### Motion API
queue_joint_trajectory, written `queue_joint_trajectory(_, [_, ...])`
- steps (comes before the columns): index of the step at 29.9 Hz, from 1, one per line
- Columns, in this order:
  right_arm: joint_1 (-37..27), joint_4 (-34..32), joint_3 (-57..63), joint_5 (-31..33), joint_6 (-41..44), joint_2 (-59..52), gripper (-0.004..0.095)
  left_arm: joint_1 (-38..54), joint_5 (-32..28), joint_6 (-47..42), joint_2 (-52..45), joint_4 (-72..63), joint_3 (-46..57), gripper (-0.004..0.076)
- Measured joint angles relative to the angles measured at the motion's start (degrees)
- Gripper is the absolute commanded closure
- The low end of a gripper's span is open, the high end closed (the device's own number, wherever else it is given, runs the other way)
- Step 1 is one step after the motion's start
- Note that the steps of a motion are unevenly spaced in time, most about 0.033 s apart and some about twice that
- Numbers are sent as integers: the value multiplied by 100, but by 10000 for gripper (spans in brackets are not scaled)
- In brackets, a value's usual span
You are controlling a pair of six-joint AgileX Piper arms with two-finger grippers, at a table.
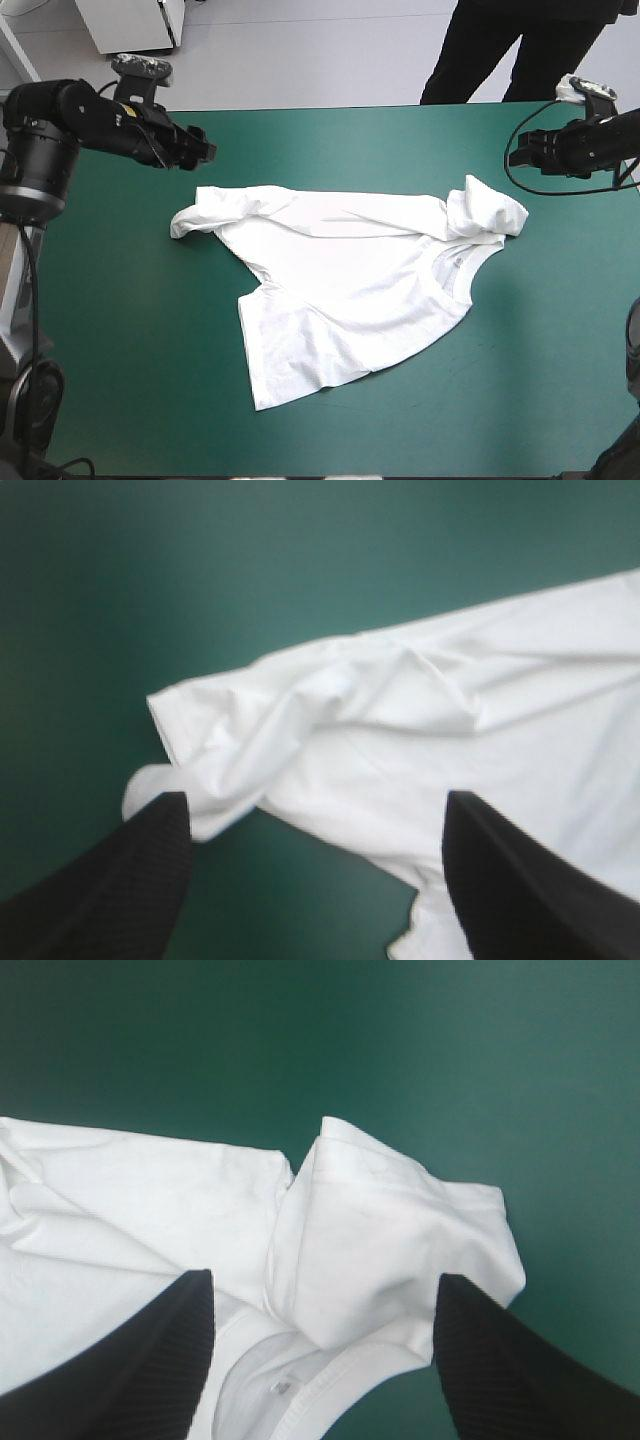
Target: Fold the cloth
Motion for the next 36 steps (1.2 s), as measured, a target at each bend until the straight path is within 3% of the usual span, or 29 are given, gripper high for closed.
queue_joint_trajectory(6, [65,-269,1187,-153,-37,-1211,337,-742,56,-249,-902,444,1844,208])
queue_joint_trajectory(13, [1133,-1861,2672,-448,135,-2397,337,-880,49,-298,-1211,659,3114,208])
queue_joint_trajectory(17, [1815,-2573,3223,-502,595,-2823,337,-880,24,-180,-1092,792,3277,208])
queue_joint_trajectory(21, [2169,-2740,3426,-555,802,-2944,337,-880,-20,-74,-793,774,3277,208])
queue_joint_trajectory(29, [2284,-3340,3469,-769,1076,-2912,340,-1170,-100,91,-93,707,3277,209])
queue_joint_trajectory(36, [2295,-3432,3476,-868,1153,-2781,341,-1510,-365,112,372,776,3310,209])
